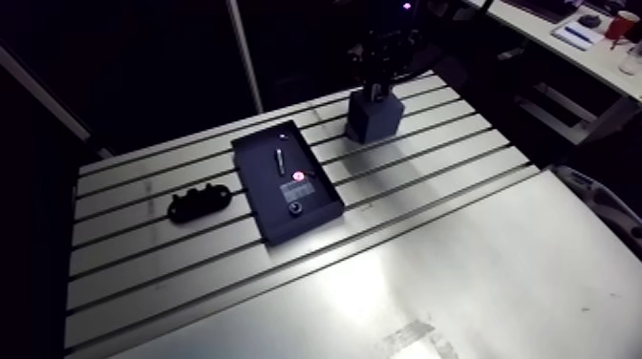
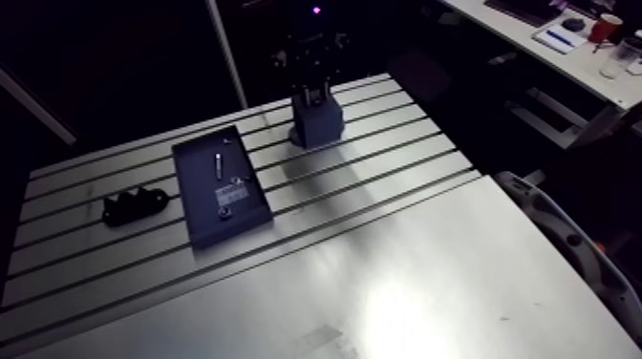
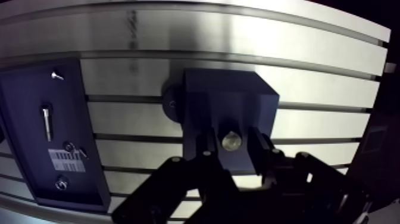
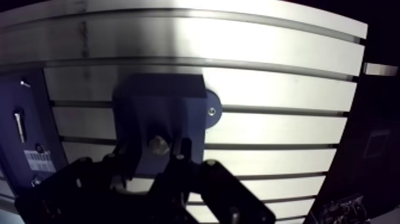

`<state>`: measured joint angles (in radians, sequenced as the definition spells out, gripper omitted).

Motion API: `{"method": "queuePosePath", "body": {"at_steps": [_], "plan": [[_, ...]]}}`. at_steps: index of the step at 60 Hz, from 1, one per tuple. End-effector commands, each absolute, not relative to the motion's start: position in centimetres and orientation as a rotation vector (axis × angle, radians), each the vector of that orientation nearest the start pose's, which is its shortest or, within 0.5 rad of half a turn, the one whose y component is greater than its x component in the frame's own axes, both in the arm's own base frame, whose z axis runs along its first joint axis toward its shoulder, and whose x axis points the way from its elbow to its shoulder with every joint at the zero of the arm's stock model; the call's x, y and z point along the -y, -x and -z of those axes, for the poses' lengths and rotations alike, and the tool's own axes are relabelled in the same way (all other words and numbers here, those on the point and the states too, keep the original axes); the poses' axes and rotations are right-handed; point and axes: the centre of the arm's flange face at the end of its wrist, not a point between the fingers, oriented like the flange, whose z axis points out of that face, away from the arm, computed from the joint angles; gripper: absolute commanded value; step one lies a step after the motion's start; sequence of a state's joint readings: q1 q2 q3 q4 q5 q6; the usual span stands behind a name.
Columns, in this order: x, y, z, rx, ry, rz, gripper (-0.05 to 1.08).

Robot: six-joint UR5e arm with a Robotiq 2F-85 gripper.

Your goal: Pick up the M10 bolt and insert it into the hex recess until seated.

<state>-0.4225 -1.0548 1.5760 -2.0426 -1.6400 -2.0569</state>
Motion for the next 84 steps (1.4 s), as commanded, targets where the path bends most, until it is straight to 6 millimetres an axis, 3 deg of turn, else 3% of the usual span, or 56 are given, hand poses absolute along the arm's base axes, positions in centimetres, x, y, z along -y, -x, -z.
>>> {"method": "queuePosePath", "body": {"at_steps": [1, 84], "plan": [[-15.01, 64.04, -23.28, -3.064, 0.101, -0.066, 0.58], [-14.85, 64.03, -23.12, -3.06, 0.105, -0.07, 0.69]]}}
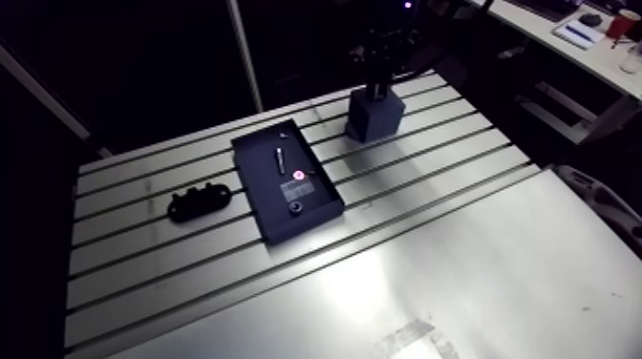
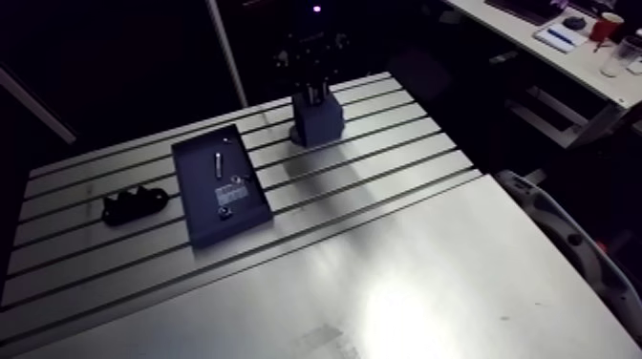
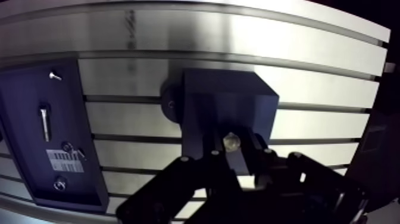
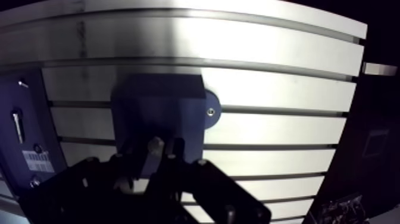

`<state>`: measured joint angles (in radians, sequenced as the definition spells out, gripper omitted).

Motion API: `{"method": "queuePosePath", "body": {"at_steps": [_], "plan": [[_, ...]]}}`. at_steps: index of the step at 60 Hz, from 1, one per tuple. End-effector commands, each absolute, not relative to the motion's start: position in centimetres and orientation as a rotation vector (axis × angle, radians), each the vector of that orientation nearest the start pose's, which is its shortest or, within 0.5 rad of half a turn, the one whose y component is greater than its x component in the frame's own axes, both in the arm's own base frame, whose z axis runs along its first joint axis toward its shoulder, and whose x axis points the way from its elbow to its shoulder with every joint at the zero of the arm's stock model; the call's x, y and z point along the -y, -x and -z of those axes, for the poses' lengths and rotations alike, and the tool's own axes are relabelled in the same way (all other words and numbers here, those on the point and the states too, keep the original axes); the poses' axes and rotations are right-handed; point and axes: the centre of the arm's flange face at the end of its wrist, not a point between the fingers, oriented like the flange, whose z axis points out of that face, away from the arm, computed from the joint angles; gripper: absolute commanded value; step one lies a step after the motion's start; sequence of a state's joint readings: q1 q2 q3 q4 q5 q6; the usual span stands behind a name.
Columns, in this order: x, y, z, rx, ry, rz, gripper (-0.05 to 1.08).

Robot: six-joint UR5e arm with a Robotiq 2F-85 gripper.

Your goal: Pick up the M10 bolt and insert it into the hex recess until seated.

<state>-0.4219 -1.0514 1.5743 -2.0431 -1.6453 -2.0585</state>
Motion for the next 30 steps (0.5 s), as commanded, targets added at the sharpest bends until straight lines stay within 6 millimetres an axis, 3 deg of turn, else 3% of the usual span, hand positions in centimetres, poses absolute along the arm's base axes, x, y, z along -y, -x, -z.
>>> {"method": "queuePosePath", "body": {"at_steps": [1, 30], "plan": [[-14.85, 64.03, -23.12, -3.06, 0.105, -0.07, 0.69], [-14.95, 64.18, -22.92, -3.057, 0.105, -0.073, 0.72]]}}
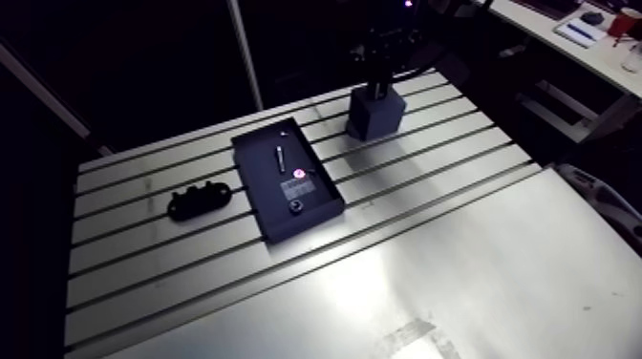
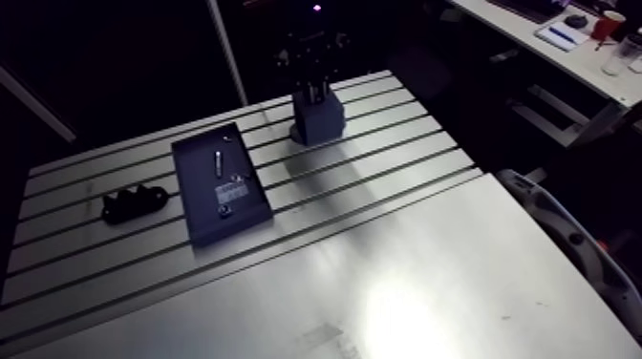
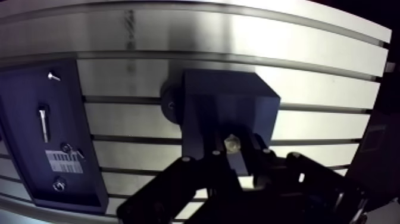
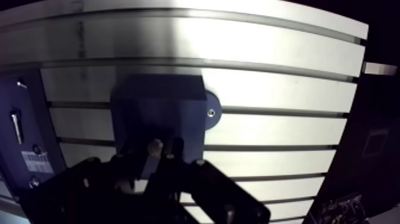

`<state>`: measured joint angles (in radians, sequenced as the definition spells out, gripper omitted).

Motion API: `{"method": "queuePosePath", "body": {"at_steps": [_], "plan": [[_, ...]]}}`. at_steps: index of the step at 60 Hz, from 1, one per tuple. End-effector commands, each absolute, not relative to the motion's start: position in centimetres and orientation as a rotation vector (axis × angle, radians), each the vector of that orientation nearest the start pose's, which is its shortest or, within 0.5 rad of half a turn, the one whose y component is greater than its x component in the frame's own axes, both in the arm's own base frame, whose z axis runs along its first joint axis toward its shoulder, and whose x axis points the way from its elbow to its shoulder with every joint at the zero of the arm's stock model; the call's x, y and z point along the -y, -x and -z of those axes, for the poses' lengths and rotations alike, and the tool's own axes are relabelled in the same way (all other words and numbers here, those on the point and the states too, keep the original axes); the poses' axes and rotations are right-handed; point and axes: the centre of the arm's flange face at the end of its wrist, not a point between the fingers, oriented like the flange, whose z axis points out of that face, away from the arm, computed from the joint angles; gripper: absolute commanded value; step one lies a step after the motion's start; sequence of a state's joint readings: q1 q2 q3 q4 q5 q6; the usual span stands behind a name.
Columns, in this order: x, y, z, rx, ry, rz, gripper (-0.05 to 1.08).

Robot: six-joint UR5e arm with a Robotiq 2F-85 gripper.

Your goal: Pick up the M10 bolt and insert it into the hex recess until seated.

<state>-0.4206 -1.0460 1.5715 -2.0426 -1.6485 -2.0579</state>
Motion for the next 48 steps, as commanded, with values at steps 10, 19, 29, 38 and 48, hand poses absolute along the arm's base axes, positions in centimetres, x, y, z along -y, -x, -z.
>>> {"method": "queuePosePath", "body": {"at_steps": [10, 19, 29, 38, 48], "plan": [[-14.97, 64.22, -23.0, -3.058, 0.109, -0.074, 0.73], [-14.9, 64.26, -23.03, -3.057, 0.124, -0.075, 0.73], [-14.92, 64.35, -23.16, -3.059, 0.13, -0.075, 0.73], [-15.05, 64.68, -23.33, -3.065, 0.144, -0.077, 0.74], [-15.05, 64.64, -23.28, -3.059, 0.203, -0.074, 0.74]]}}
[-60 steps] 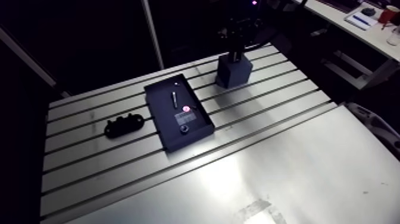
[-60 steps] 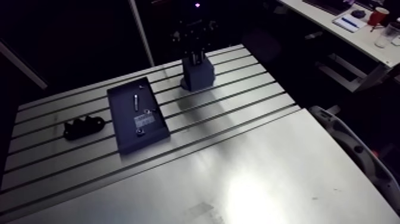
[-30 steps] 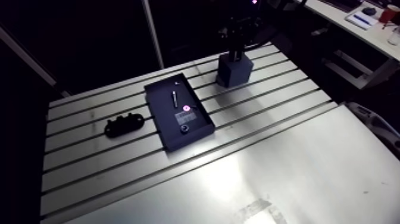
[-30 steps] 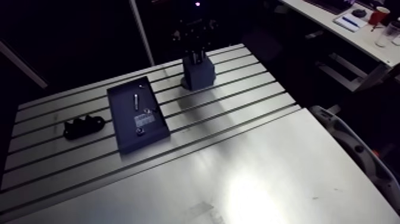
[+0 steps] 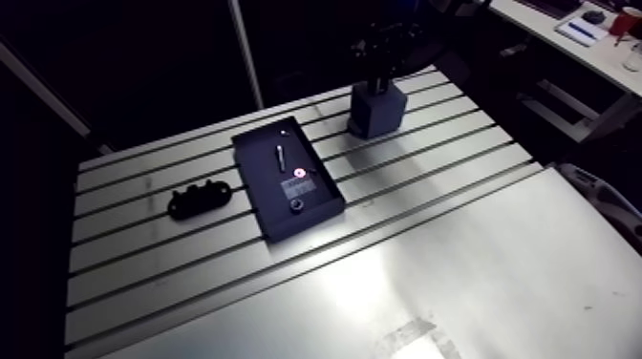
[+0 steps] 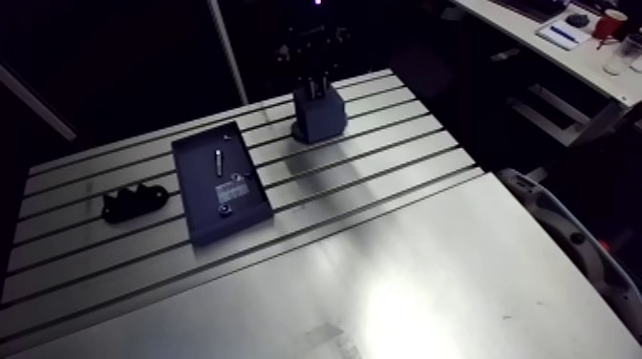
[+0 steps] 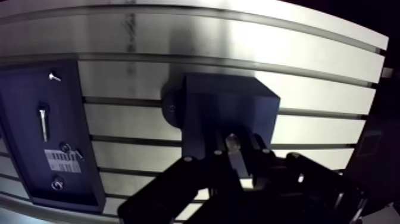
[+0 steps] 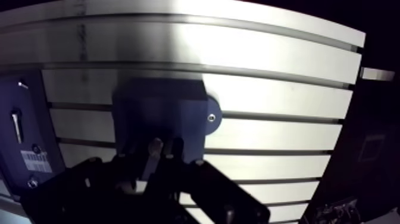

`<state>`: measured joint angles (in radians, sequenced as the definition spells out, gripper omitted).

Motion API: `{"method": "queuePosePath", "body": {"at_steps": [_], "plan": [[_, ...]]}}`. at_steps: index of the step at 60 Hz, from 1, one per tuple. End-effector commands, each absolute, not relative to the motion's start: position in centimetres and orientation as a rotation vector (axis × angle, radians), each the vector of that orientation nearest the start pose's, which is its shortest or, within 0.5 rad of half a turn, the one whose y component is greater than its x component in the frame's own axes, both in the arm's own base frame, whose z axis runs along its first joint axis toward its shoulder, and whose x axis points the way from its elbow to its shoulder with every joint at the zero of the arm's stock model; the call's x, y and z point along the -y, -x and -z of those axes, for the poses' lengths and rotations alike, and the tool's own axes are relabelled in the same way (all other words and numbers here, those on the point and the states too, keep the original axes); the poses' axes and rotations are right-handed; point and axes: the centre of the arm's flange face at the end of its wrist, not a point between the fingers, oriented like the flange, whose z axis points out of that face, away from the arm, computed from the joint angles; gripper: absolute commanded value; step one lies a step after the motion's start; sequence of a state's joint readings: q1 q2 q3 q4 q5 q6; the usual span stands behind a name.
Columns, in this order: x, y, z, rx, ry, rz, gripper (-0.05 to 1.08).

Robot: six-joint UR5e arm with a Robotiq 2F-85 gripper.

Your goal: Pick up the M10 bolt and insert it into the hex recess until seated.

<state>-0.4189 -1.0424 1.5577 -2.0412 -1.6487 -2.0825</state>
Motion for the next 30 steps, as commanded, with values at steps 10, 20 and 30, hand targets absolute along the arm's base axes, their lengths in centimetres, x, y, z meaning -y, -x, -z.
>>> {"method": "queuePosePath", "body": {"at_steps": [10, 20, 30], "plan": [[-15.1, 64.54, -23.18, -3.049, 0.262, -0.067, 0.74], [-15.06, 64.49, -23.32, -3.04, 0.346, -0.061, 0.74], [-15.23, 64.46, -23.33, -3.027, 0.439, -0.055, 0.74]]}}
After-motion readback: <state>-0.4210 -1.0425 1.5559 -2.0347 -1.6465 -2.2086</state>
